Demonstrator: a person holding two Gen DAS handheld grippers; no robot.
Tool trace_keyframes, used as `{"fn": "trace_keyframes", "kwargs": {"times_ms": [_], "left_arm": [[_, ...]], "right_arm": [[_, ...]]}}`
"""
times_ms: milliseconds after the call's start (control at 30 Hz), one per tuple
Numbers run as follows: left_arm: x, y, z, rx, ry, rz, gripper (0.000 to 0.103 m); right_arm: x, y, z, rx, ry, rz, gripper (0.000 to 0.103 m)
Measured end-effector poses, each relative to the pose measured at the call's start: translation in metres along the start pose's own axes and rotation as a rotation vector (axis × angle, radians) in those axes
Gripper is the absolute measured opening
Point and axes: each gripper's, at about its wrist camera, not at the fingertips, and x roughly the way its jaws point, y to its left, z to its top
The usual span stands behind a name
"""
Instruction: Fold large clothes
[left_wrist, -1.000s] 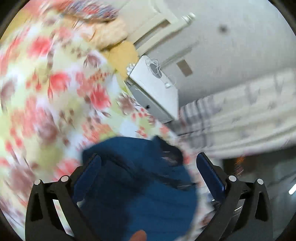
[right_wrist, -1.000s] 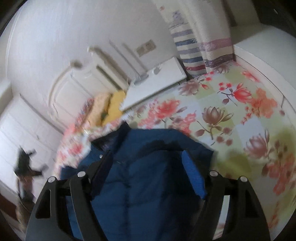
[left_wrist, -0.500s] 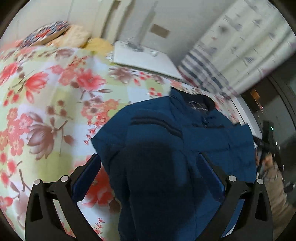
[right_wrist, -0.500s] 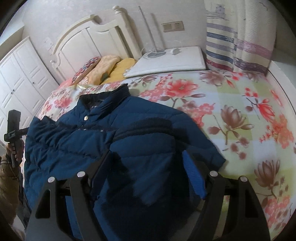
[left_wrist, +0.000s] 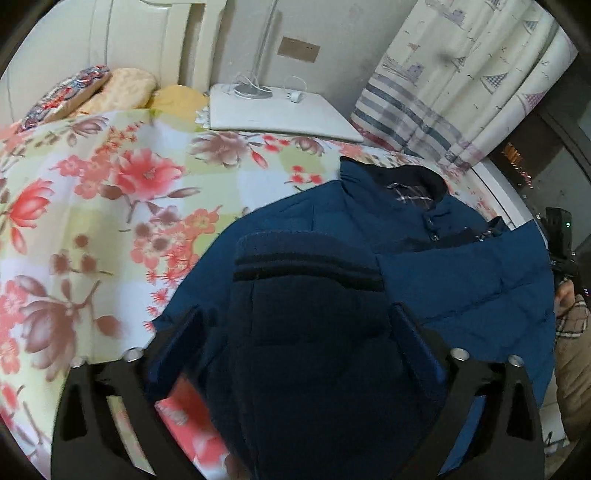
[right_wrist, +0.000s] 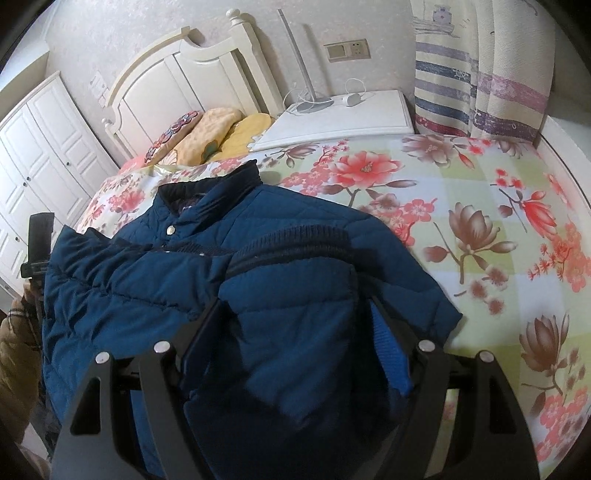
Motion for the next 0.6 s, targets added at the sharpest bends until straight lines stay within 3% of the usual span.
{"fn": "trace_keyframes", "kwargs": {"times_ms": [33, 67, 100, 133, 167, 200, 300, 400, 433, 467, 500, 567, 600], "left_arm": [[-0.001, 0.000, -0.001, 0.000, -0.017, -0.035, 0.064], [-0.005, 0.001, -0.003, -0.009, -0.050, -0.039, 0.044], [-0.010, 0.000, -0.004, -0.014, -0.077, -0.039, 0.028], [-0.018, 0.002, -0.006, -0.030, -0.112, -0.050, 0.027], [-0.026, 0.005, -0.008, -0.051, -0.147, -0.062, 0.027], [-0.033, 0.012, -0.011, -0.082, -0.167, -0.081, 0.027], [-0.029, 0.016, -0.013, -0.094, -0.129, -0.086, 0.028], [-0.022, 0.015, -0.010, -0.122, -0.106, -0.086, 0.034], [-0.019, 0.017, -0.008, -0.145, -0.092, -0.077, 0.042], [-0.017, 0.019, -0.007, -0.160, -0.085, -0.054, 0.072], [-0.014, 0.020, -0.006, -0.177, -0.082, -0.027, 0.096], [-0.009, 0.021, -0.006, -0.171, -0.079, -0.019, 0.090], [-0.008, 0.021, -0.007, -0.166, -0.077, -0.013, 0.064]], "right_arm": [[-0.001, 0.000, 0.000, -0.004, -0.003, 0.001, 0.064], [-0.003, 0.001, -0.002, -0.021, -0.028, 0.018, 0.032], [-0.009, 0.004, -0.003, -0.038, -0.054, 0.017, 0.023], [-0.016, 0.006, -0.004, -0.045, -0.080, 0.009, 0.015], [-0.025, 0.007, -0.006, -0.044, -0.110, 0.010, 0.013], [-0.031, 0.005, -0.008, -0.036, -0.132, 0.013, 0.014], [-0.031, 0.000, -0.009, -0.012, -0.119, 0.017, 0.019], [-0.022, -0.003, -0.008, 0.016, -0.082, 0.008, 0.043], [-0.020, -0.004, -0.008, 0.025, -0.072, 0.008, 0.057], [-0.019, -0.005, -0.009, 0.026, -0.067, 0.006, 0.063], [-0.018, -0.003, -0.009, 0.024, -0.065, 0.003, 0.063], [-0.017, -0.003, -0.010, 0.025, -0.062, -0.004, 0.062], [-0.017, -0.003, -0.011, 0.026, -0.063, -0.005, 0.059]]}}
